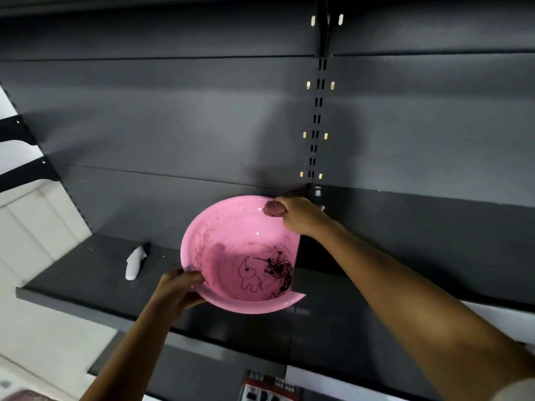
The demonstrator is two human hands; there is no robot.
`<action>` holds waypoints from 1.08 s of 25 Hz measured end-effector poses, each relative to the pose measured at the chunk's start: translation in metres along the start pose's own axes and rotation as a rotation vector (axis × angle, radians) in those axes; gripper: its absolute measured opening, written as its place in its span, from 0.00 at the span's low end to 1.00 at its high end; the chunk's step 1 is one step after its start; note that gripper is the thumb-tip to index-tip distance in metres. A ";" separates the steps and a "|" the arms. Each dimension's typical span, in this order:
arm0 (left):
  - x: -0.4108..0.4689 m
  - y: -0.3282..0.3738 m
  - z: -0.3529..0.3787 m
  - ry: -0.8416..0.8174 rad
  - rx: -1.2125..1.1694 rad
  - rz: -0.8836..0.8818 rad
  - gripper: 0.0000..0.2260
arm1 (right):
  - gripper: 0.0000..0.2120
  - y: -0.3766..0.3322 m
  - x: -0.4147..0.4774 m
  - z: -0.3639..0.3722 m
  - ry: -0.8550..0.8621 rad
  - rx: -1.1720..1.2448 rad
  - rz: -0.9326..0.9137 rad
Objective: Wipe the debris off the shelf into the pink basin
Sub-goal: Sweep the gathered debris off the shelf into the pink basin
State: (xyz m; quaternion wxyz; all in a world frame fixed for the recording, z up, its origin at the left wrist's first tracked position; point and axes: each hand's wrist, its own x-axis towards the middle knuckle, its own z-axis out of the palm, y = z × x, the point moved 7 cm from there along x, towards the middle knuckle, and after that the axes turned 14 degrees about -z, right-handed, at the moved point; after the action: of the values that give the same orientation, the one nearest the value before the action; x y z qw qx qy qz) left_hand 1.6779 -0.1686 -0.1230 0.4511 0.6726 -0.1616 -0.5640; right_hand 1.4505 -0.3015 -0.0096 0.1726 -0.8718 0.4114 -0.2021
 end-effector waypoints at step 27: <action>0.019 -0.036 0.006 -0.015 -0.065 -0.064 0.05 | 0.19 -0.077 -0.014 0.017 0.045 0.244 -0.013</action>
State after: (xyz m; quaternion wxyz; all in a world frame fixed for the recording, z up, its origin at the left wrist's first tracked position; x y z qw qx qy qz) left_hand 1.6677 -0.1658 -0.1627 0.4532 0.6581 -0.1253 -0.5880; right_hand 1.5007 -0.2423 0.0091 0.2669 -0.8424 0.3817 -0.2711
